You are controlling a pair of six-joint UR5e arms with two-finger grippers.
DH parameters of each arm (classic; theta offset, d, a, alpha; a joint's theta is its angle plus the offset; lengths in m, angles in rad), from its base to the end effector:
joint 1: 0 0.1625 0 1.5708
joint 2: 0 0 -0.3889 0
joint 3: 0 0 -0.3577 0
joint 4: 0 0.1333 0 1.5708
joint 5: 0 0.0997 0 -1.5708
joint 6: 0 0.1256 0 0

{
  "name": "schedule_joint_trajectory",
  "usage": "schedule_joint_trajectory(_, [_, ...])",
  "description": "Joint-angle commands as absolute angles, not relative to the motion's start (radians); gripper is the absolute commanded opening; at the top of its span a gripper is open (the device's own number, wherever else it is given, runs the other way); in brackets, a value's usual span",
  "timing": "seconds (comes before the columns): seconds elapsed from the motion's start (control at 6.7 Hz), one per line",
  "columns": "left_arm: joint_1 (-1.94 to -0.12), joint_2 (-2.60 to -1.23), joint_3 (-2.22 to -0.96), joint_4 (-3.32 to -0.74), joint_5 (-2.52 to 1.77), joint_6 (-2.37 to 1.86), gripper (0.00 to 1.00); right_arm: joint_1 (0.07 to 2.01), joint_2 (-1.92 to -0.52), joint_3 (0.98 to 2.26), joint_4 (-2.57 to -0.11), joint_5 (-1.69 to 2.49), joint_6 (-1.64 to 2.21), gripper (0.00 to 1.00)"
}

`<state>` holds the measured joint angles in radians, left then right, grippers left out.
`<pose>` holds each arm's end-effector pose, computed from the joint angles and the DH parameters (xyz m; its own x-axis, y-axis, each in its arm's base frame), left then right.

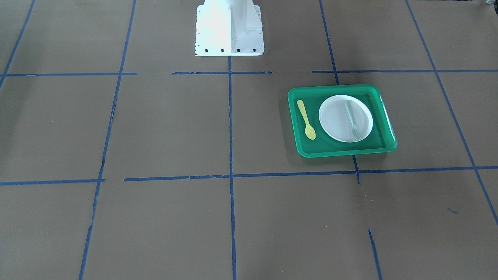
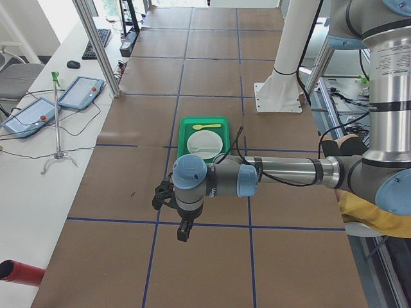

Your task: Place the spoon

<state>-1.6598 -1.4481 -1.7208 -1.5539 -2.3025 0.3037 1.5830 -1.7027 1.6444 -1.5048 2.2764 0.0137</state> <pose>-0.0857 -0.4046 0.6311 0.7343 0.2414 -0.6344 -0.1370 0.9681 0.2097 0.0568 -0.4057 0.6637 0.7610 0.0180 0.6485 -0.0226 0.9997 -0.0012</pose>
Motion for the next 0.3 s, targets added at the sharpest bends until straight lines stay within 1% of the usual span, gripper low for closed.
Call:
schedule_joint_trajectory(0.0, [-1.66, -1.45, -1.721, -1.555, -2.303, 0.304, 1.0, 1.583, -1.703, 1.644, -1.505, 2.276, 0.014, 1.0])
schedule_joint_trajectory(0.15, [-1.66, -1.45, -1.721, -1.555, -2.303, 0.304, 1.0, 1.583, -1.703, 1.644, -1.505, 2.276, 0.014, 1.0])
